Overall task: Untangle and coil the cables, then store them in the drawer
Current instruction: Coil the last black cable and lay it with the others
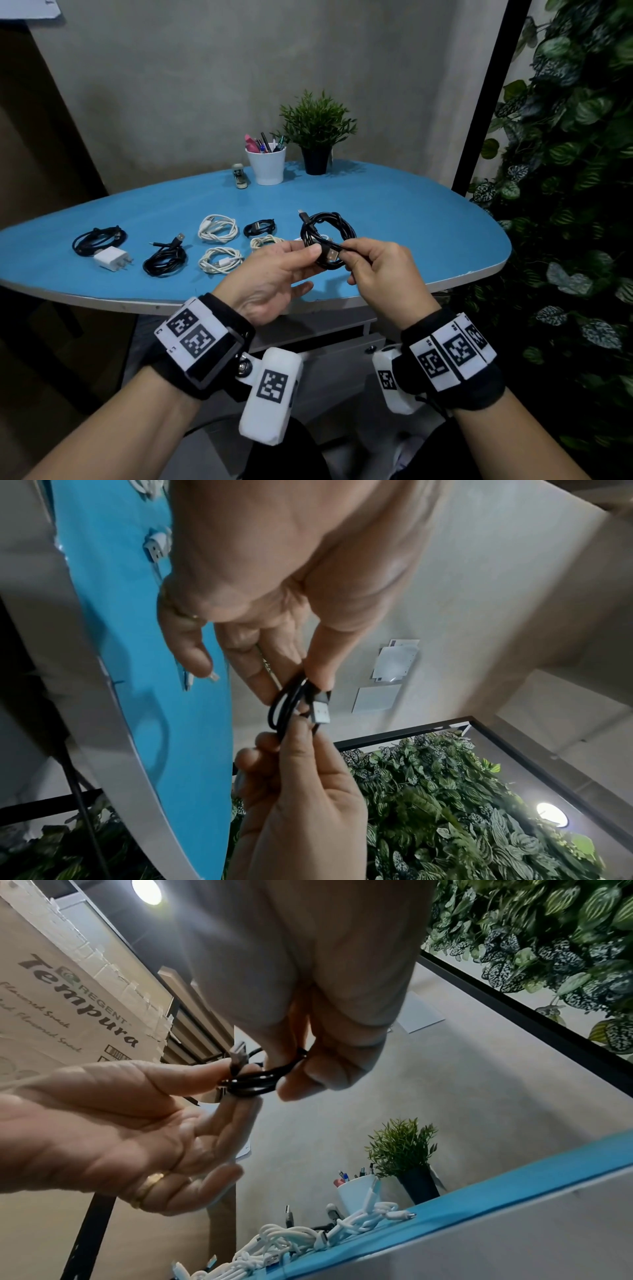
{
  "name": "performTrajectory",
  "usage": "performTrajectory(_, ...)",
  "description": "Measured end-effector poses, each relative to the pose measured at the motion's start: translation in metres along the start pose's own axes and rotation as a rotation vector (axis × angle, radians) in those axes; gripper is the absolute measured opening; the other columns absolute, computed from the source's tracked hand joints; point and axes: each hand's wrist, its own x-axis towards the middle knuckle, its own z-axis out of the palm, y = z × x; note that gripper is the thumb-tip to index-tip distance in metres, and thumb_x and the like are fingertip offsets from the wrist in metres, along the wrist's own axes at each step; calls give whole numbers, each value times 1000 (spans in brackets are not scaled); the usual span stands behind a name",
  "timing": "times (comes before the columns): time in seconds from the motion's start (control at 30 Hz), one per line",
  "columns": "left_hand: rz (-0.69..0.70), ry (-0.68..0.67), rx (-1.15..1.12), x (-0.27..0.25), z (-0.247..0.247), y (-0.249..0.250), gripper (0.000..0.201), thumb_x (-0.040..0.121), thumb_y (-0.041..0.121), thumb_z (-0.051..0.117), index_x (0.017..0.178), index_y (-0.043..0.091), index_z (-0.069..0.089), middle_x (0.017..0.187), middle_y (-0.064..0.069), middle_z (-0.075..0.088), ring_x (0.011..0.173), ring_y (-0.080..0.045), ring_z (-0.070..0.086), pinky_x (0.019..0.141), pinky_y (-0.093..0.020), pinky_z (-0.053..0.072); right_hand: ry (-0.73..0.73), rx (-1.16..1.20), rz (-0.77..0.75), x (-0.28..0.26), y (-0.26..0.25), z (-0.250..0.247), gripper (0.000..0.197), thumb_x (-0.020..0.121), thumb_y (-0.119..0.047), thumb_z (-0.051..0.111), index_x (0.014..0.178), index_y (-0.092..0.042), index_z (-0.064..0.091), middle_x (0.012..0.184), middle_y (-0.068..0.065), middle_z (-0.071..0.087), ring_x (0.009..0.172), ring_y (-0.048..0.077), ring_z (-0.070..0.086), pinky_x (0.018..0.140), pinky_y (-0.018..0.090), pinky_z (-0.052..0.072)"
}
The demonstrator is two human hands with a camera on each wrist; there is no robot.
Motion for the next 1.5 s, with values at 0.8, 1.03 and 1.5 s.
performTrajectory(0.8, 106, -84, -126, 0, 11, -14, 12, 87, 6, 55, 98, 4, 59, 86, -5, 70, 75, -11, 66, 83, -26, 54, 11, 380, 132, 2, -4, -9, 14, 78, -7, 71, 69, -17, 72, 62, -6, 67, 60, 5, 58, 61, 19, 47)
performTrajectory(1.03, 229, 23, -93, 0, 22, -18, 3, 92, 9, 51, 93, 10, 54, 89, -5, 63, 68, -10, 60, 77, -24, 55, -80, 247, 53, 0, -5, -10, 23, 84, -15, 68, 70, -33, 68, 79, 1, 55, 73, 10, 54, 71, 24, 44)
performTrajectory(1.5, 98, -108, -126, -1, 11, -12, 32, 95, 10, 47, 124, -3, 49, 115, -13, 66, 88, -16, 60, 73, -21, 54, -50, 647, 186, -2, 1, -6, 44, 73, 14, 68, 78, -16, 36, 69, 1, 61, 60, 10, 55, 56, 22, 47)
